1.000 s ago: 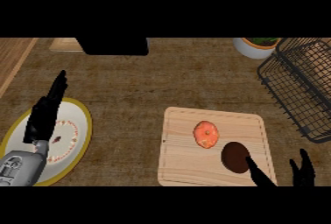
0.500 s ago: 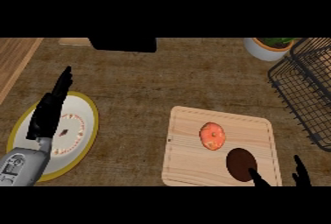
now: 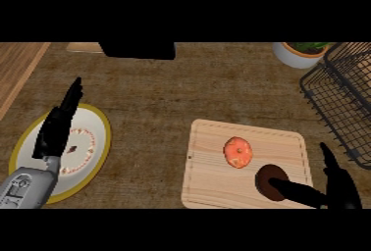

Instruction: Pick the squash from the cutting board and place it in the tiered basket

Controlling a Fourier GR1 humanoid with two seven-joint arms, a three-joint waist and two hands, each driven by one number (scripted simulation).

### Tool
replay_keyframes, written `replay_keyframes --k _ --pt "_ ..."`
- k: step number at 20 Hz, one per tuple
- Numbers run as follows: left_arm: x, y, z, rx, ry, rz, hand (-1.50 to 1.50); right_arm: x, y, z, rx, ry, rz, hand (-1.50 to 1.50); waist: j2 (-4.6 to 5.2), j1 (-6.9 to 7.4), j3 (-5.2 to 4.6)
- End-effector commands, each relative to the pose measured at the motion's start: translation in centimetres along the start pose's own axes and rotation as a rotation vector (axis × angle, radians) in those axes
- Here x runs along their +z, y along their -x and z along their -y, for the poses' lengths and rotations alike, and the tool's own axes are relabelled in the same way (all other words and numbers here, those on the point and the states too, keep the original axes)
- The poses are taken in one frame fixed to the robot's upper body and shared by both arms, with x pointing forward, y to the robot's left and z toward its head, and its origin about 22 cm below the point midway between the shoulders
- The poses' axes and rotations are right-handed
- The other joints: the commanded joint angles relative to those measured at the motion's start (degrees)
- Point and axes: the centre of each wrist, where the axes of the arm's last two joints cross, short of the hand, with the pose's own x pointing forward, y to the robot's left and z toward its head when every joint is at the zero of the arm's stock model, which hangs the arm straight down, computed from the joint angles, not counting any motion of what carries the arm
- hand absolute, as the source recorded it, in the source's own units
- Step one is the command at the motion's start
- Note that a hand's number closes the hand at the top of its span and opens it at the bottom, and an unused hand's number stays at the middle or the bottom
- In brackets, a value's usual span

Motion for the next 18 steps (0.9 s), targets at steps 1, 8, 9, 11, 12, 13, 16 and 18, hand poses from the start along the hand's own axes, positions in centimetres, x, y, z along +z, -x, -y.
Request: replay_keyframes --k 1,8,9,11,12,13,16,18 --pt "-0.1 -0.1 0.0 0.004 -0.012 -0.013 0.0 0.6 -4.7 -0.5 0.055 -0.037 -0.166 -1.5 -0.31 -0.85 0.22" --pt "0.5 -0.2 -0.4 0.001 -0.026 -0.024 0.0 0.3 -6.3 -5.1 0.151 -0.091 -0.217 -1.5 -0.58 -1.83 0.33" --pt "-0.2 -0.3 -0.2 -0.012 -0.034 -0.019 0.0 0.5 -7.0 -5.9 0.161 -0.1 -0.197 -1.5 -0.46 -2.15 0.27" --pt "-0.1 -0.7 -1.5 -0.009 -0.042 -0.027 0.0 0.4 -7.2 -6.8 0.149 -0.09 -0.209 -1.5 -0.63 -2.26 0.33" --pt "0.6 0.5 0.1 0.008 -0.031 -0.028 0.0 -0.3 -8.3 -6.5 0.174 -0.098 -0.209 -1.5 -0.51 -2.24 0.32" --pt "1.5 0.9 -0.3 0.011 -0.039 -0.03 0.0 0.2 -7.9 -7.8 0.17 -0.103 -0.212 -1.5 -0.67 -1.96 0.3" --pt "0.4 0.6 -0.5 0.009 -0.039 -0.034 0.0 0.3 -8.2 -8.5 0.22 -0.08 -0.189 -1.5 -0.62 -2.86 0.38" --pt "0.4 1.1 -2.2 0.004 -0.039 -0.041 0.0 0.0 -8.7 -8.7 0.269 -0.074 -0.188 -1.5 -0.63 -2.85 0.27"
